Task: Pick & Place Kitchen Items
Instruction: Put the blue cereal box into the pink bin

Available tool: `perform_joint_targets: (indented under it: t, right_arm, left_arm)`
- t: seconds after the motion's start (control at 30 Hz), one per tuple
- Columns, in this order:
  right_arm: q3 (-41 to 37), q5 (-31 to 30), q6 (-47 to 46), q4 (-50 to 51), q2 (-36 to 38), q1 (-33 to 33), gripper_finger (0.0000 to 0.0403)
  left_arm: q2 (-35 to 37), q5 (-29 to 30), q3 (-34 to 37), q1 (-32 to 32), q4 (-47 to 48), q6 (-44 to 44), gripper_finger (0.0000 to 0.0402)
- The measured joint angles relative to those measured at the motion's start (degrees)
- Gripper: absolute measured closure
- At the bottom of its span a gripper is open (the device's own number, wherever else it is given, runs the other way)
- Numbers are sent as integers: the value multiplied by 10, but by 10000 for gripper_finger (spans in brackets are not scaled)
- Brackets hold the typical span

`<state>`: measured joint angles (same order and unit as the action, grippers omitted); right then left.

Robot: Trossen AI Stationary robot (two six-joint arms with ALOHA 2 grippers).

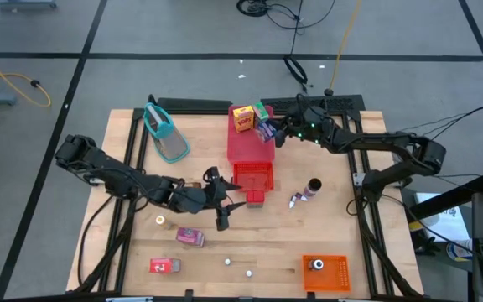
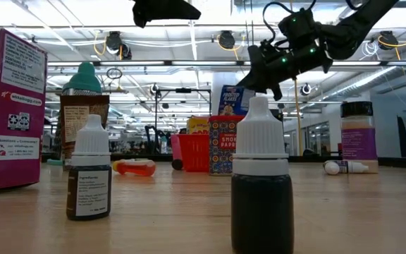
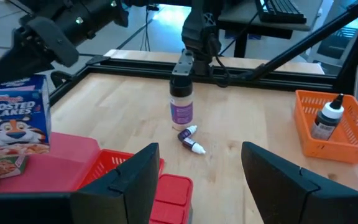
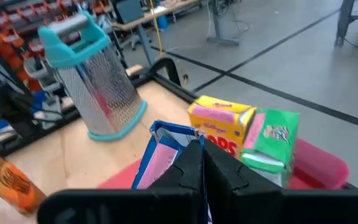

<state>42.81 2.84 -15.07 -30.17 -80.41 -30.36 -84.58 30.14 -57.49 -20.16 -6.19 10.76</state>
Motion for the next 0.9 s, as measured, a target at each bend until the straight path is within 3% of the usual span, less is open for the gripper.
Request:
perform_joint_targets:
  t: [0.33, 0.5, 0.9]
  right_arm:
    - [0, -42, -29, -25, -57, 0, 403]
    - [0, -75, -42, -21, -58, -3, 403]
    - [0, -91, -37, -6, -57, -3, 385]
  left_arm:
    - [0, 0, 0, 0, 3, 0, 174]
    - [0, 0, 0, 0, 3, 0, 174]
    - [0, 0, 0, 0, 4, -2, 174]
